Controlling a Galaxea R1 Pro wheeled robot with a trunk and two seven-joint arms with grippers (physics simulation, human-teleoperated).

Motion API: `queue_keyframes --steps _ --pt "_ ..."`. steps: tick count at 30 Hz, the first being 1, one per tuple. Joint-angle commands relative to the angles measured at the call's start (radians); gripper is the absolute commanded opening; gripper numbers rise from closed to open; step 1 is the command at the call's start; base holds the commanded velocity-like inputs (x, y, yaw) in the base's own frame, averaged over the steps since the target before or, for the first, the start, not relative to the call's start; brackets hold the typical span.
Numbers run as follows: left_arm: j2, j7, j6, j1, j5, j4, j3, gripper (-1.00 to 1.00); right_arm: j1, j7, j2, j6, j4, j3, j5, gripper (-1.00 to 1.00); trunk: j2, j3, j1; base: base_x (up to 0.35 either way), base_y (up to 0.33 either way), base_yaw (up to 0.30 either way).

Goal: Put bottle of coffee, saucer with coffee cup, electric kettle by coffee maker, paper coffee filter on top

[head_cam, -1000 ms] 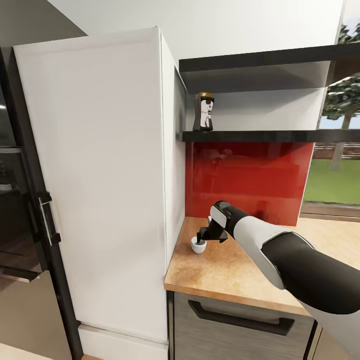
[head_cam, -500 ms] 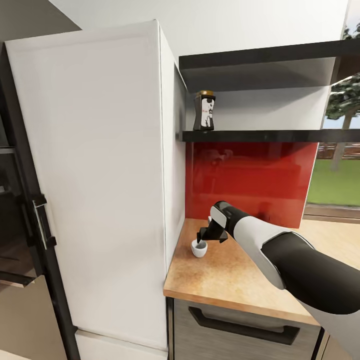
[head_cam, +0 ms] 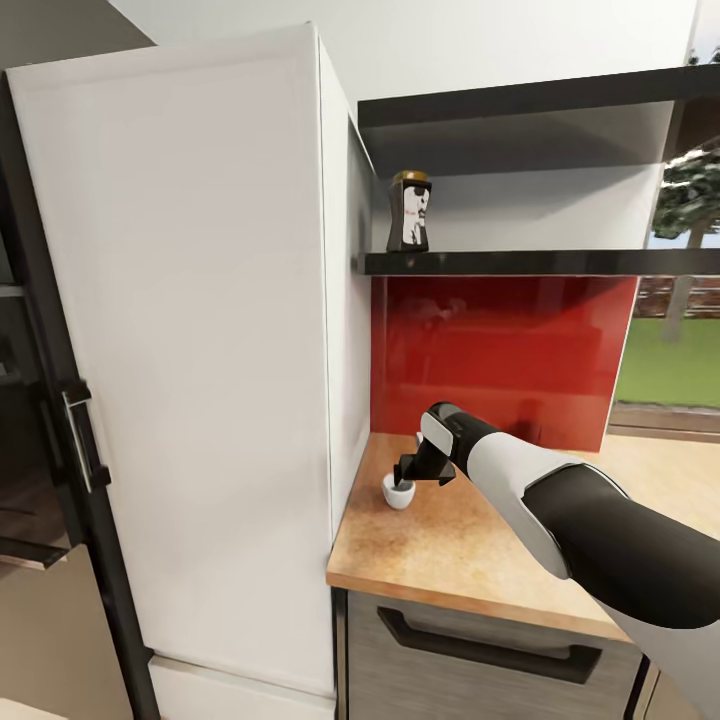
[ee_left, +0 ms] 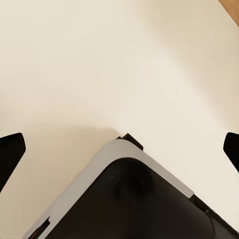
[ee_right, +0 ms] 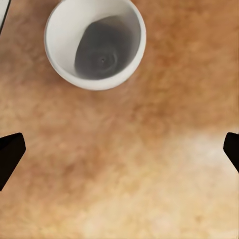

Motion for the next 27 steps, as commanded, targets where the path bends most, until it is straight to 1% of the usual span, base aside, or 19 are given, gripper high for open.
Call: queue_keyframes --steps 1,9,15,18,25,27 --pt "0.000 -0.005 -0.001 0.000 -0.001 -0.001 0.008 1.00 -0.001 -0.008 0.000 0.002 0.000 0.004 -0.011 1.00 -0.008 -0.004 0.004 0.000 0.000 0.000" --pt "0.000 -0.005 0.000 0.000 -0.001 -0.001 0.008 1.00 -0.001 -0.008 0.000 -0.004 0.000 0.004 -0.010 1.00 -0.064 -0.029 0.035 0.000 0.000 0.000" --pt "0.000 -0.005 -0.001 0.000 -0.004 -0.001 0.007 1.00 -0.001 -0.008 0.000 -0.007 0.000 0.004 -0.009 1.00 -0.064 -0.029 0.035 0.017 0.000 0.000" --pt "0.000 -0.005 0.001 0.000 -0.007 -0.001 0.006 1.00 -0.001 -0.008 0.000 -0.007 0.000 0.004 -0.009 1.00 -0.064 -0.029 0.035 0.194 0.000 0.000" --pt "0.000 -0.005 0.002 0.000 -0.007 -0.001 0.005 1.00 -0.001 -0.008 0.000 -0.008 0.000 0.004 -0.009 1.00 -0.064 -0.029 0.035 0.313 0.000 0.000" --pt "0.000 -0.005 0.001 0.000 -0.007 -0.001 0.005 1.00 -0.001 -0.008 0.000 -0.008 0.000 0.004 -0.009 1.00 -0.064 -0.029 0.035 0.177 0.000 0.000"
